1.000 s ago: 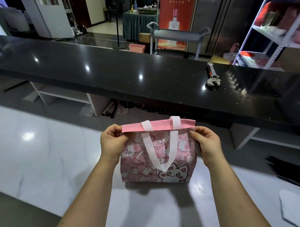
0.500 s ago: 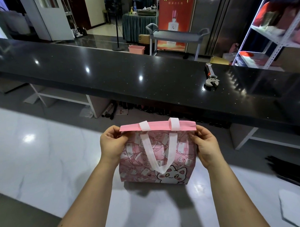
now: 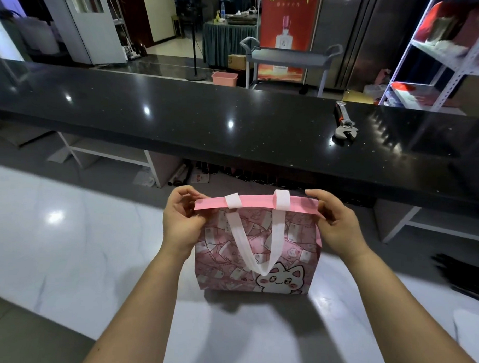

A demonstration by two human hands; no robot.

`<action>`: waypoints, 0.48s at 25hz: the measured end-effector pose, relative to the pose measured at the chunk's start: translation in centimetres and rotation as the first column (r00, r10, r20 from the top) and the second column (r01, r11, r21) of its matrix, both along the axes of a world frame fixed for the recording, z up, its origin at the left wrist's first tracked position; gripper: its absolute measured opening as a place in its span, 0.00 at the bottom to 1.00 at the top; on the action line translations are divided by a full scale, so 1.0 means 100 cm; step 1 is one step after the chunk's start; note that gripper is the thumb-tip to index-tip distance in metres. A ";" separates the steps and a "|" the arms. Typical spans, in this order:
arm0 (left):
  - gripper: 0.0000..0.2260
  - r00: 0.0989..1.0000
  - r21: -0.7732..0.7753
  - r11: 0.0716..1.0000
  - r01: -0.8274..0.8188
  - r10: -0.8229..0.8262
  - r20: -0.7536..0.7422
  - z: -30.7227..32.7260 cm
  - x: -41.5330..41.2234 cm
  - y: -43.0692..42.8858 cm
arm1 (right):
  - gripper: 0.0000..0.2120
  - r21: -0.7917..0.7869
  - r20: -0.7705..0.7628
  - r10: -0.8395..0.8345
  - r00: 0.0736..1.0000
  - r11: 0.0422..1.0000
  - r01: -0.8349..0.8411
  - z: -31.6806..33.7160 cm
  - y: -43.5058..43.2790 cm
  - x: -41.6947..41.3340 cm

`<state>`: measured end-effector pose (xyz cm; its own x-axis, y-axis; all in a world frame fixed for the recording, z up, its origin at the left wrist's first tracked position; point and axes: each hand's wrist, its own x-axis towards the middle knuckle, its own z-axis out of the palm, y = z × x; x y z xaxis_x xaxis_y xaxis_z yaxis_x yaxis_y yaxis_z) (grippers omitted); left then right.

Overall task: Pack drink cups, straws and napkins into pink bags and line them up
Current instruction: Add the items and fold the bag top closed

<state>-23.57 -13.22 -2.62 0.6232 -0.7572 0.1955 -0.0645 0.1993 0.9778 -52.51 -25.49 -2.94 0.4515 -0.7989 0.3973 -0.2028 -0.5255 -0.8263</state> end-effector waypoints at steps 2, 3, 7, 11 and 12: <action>0.24 0.998 -0.012 0.998 0.064 -0.063 0.027 0.002 0.002 -0.002 | 0.26 -0.061 -0.047 0.004 0.999 0.998 -0.007 -0.004 -0.001 -0.001; 0.24 0.995 -0.015 0.996 0.091 -0.090 0.035 0.002 0.003 -0.003 | 0.25 -0.114 -0.068 0.001 0.998 0.993 -0.008 -0.007 -0.001 -0.001; 0.24 0.984 0.042 0.994 0.102 -0.107 0.141 0.005 0.012 0.000 | 0.24 -0.246 -0.080 -0.006 0.997 0.969 -0.014 -0.009 -0.006 -0.004; 0.16 0.926 0.113 0.990 0.079 -0.115 0.361 0.012 0.022 0.005 | 0.26 -0.104 -0.044 0.046 0.998 0.993 -0.050 0.000 -0.006 -0.006; 0.16 0.902 0.120 0.989 0.088 -0.130 0.412 0.014 0.023 0.007 | 0.26 -0.056 -0.039 0.058 0.998 0.997 -0.060 0.003 -0.005 -0.007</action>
<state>-21.27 -12.54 -1.17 0.4132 -0.8438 0.3424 -0.4540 0.1350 0.8807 -53.23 -26.00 -2.68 0.5128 -0.7469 0.4233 -0.2001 -0.5834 -0.7871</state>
